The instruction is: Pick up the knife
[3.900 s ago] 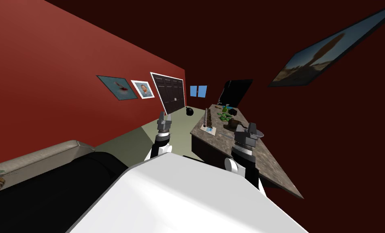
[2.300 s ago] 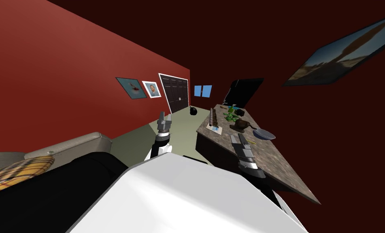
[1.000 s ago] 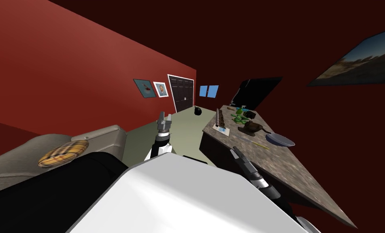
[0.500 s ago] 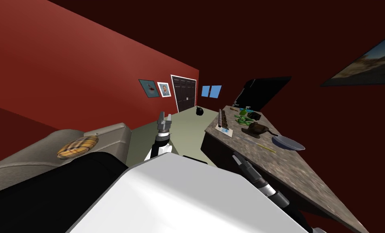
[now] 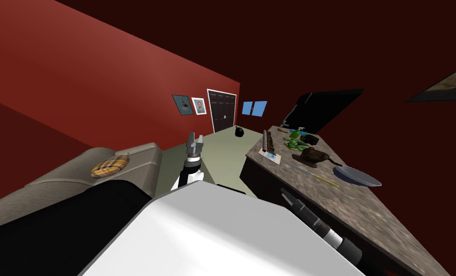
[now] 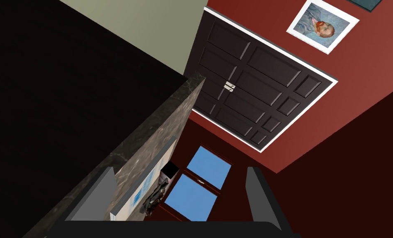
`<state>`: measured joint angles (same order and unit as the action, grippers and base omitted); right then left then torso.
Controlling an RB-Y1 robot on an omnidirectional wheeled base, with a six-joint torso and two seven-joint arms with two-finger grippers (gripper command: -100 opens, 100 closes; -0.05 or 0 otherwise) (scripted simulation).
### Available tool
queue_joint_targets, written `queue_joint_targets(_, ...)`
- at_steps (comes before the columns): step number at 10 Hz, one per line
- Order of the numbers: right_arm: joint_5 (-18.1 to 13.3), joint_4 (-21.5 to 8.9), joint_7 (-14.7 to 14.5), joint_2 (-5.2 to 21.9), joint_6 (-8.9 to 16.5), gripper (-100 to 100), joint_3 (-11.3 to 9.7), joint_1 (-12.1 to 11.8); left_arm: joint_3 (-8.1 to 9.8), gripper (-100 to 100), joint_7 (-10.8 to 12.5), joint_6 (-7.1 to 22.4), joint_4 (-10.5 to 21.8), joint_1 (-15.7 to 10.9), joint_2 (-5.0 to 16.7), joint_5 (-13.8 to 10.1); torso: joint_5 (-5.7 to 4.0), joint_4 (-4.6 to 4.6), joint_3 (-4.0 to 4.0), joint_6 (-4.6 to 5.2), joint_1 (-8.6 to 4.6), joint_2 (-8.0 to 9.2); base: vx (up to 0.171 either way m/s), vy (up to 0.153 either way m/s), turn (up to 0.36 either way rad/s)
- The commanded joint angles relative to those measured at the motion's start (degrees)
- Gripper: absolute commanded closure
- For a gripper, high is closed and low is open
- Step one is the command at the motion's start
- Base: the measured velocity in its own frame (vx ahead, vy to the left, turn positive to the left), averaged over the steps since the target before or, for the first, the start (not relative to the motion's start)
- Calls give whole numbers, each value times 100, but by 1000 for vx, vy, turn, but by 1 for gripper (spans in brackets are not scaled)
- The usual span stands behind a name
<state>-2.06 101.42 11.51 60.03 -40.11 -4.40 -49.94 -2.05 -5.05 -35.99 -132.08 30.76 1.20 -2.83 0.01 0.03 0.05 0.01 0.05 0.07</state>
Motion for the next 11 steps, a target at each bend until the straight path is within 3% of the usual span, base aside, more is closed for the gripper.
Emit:
queue_joint_targets(1,-24,-44,-10,165,-2,-100,-24,-4,0,0,0,0,0,0,0,0,0,0,0,0,0,0,-7,8,0)
queue_joint_targets(4,-223,-576,-10,730,-102,-100,-115,-106,0,0,0,0,0,0,0,0,-1,-1,-3,1,-5,-4,-10,17,142)
queue_joint_targets(6,-223,-576,-10,943,-102,-100,-115,-106,0,0,0,0,0,0,0,0,-1,-1,-2,1,-4,-4,-6,11,29)
queue_joint_targets(9,-446,-1100,-69,1490,-194,-100,-223,-159,0,0,0,0,0,0,0,0,-2,-1,-4,1,-8,-7,-5,10,146)
queue_joint_targets(10,-446,-1105,-69,1661,-194,-100,-223,-159,0,0,0,0,0,0,0,0,-2,-2,-5,-2,-8,-8,-2,3,78)
queue_joint_targets(11,-566,-1364,-119,1831,-236,-100,-283,-168,0,0,0,0,0,1,0,0,-2,-2,-4,2,-8,-8,0,4,199)
